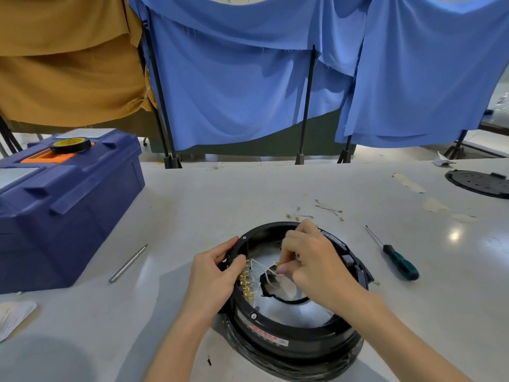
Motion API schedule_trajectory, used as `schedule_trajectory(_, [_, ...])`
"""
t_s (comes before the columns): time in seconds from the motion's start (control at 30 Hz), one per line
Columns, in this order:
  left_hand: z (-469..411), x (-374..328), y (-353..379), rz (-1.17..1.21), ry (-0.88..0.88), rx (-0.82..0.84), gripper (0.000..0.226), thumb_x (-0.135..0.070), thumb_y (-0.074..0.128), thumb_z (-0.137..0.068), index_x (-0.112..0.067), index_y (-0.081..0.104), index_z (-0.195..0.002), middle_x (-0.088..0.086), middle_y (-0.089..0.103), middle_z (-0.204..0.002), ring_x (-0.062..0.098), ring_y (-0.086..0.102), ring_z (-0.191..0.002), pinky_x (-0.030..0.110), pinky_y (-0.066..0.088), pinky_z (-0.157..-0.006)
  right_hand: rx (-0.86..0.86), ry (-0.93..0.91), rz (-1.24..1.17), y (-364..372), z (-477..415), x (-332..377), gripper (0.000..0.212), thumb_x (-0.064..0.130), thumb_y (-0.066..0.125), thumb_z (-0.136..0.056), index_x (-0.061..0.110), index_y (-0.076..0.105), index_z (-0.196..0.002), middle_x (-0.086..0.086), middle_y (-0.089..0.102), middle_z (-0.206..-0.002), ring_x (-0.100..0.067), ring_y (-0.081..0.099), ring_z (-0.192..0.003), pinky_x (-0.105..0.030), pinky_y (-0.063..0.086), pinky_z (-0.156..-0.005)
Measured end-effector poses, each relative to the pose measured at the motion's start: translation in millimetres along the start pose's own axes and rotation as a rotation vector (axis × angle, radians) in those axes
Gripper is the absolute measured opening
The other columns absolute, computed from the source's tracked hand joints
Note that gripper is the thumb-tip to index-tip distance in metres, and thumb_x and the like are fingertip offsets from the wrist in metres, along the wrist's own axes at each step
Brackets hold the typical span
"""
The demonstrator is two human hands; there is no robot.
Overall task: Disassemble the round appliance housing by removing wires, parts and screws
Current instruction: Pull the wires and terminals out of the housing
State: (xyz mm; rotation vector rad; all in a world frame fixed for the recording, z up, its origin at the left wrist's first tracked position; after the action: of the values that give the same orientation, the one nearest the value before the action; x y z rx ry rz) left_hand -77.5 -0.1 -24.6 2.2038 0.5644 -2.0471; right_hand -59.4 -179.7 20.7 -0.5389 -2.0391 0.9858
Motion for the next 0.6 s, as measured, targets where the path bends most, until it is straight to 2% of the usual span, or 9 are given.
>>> schedule_trajectory(0.07, [-3, 3, -2, 0.024, -0.019, 0.008, 0.038, -0.012, 0.072, -0.082, -0.025, 0.069, -0.117, -0.010, 0.072, -0.106, 0.005, 0.067, -0.100, 0.037, 0.053, -0.093, -0.103, -0.012, -0.056, -8, -2, 3, 0.021, -0.002, 0.073, -0.075, 0.007, 0.059, -0.063, 0.012, 0.050, -0.065, -0.009, 0.040, -0.081, -0.013, 0.034, -0.069])
schedule_trajectory(0.13, [-7, 3, -4, 0.059, -0.034, 0.024, 0.036, -0.012, 0.075, -0.079, -0.028, 0.071, -0.112, -0.010, 0.074, -0.103, 0.006, 0.069, -0.097, 0.036, 0.054, -0.091, -0.288, 0.031, -0.139, -26, -11, -4, 0.020, 0.003, 0.075, -0.077, 0.009, 0.060, -0.065, 0.010, 0.055, -0.066, -0.008, 0.049, -0.075, -0.017, 0.039, -0.067])
schedule_trajectory(0.2, [-13, 2, -3, 0.091, -0.036, 0.022, 0.034, -0.015, 0.078, -0.077, -0.029, 0.071, -0.108, -0.011, 0.074, -0.102, 0.005, 0.068, -0.098, 0.032, 0.052, -0.092, -0.451, 0.134, -0.231, -47, -26, -20, 0.019, 0.011, 0.076, -0.078, 0.013, 0.060, -0.068, 0.008, 0.059, -0.064, -0.012, 0.056, -0.061, -0.021, 0.045, -0.060])
schedule_trajectory(0.27, [-17, 0, 2, 0.123, -0.031, 0.019, 0.031, -0.017, 0.078, -0.078, -0.029, 0.072, -0.106, -0.013, 0.074, -0.100, 0.003, 0.067, -0.099, 0.028, 0.050, -0.093, -0.508, 0.256, -0.327, -61, -46, -45, 0.020, 0.018, 0.078, -0.079, 0.014, 0.061, -0.068, 0.004, 0.060, -0.060, -0.015, 0.054, -0.048, -0.020, 0.047, -0.054])
schedule_trajectory(0.33, [-18, 1, 6, 0.128, -0.015, 0.011, 0.028, -0.014, 0.076, -0.079, -0.030, 0.073, -0.102, -0.016, 0.074, -0.095, -0.001, 0.068, -0.094, 0.026, 0.051, -0.090, -0.460, 0.375, -0.354, -63, -66, -74, 0.020, 0.019, 0.076, -0.081, 0.014, 0.065, -0.065, 0.001, 0.059, -0.052, -0.011, 0.052, -0.044, -0.014, 0.043, -0.054])
schedule_trajectory(0.4, [-17, 6, 7, 0.136, -0.004, 0.002, 0.029, -0.011, 0.075, -0.079, -0.032, 0.074, -0.099, -0.017, 0.074, -0.092, -0.001, 0.069, -0.091, 0.023, 0.052, -0.086, -0.333, 0.505, -0.365, -52, -81, -104, 0.017, 0.011, 0.071, -0.085, 0.010, 0.071, -0.068, -0.005, 0.062, -0.049, -0.008, 0.057, -0.052, -0.018, 0.041, -0.063])
schedule_trajectory(0.5, [-18, 12, 5, 0.152, 0.011, 0.005, 0.028, -0.010, 0.074, -0.080, -0.033, 0.074, -0.096, -0.015, 0.075, -0.093, 0.002, 0.070, -0.091, 0.019, 0.050, -0.079, -0.135, 0.655, -0.417, -27, -100, -137, 0.009, -0.004, 0.064, -0.086, -0.003, 0.072, -0.081, -0.017, 0.072, -0.077, -0.014, 0.065, -0.061, -0.021, 0.040, -0.060])
schedule_trajectory(0.6, [-20, 14, 5, 0.136, 0.041, 0.012, 0.030, -0.007, 0.074, -0.080, -0.032, 0.075, -0.096, -0.013, 0.075, -0.093, 0.003, 0.070, -0.091, 0.013, 0.051, -0.073, -0.079, 0.700, -0.389, -8, -120, -151, 0.012, -0.011, 0.058, -0.086, -0.005, 0.067, -0.080, -0.023, 0.070, -0.091, -0.024, 0.069, -0.063, -0.024, 0.048, -0.057])
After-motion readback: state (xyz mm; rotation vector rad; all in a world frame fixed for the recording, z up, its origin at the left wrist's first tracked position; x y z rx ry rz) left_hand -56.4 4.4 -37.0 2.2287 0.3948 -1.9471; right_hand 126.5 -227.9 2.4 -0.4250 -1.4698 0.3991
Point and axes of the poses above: each hand's wrist, its own z-axis away from the middle knuckle, its own y-axis out of the palm, x = y × z, the point moved 1 cm from there along -z, towards the middle knuckle
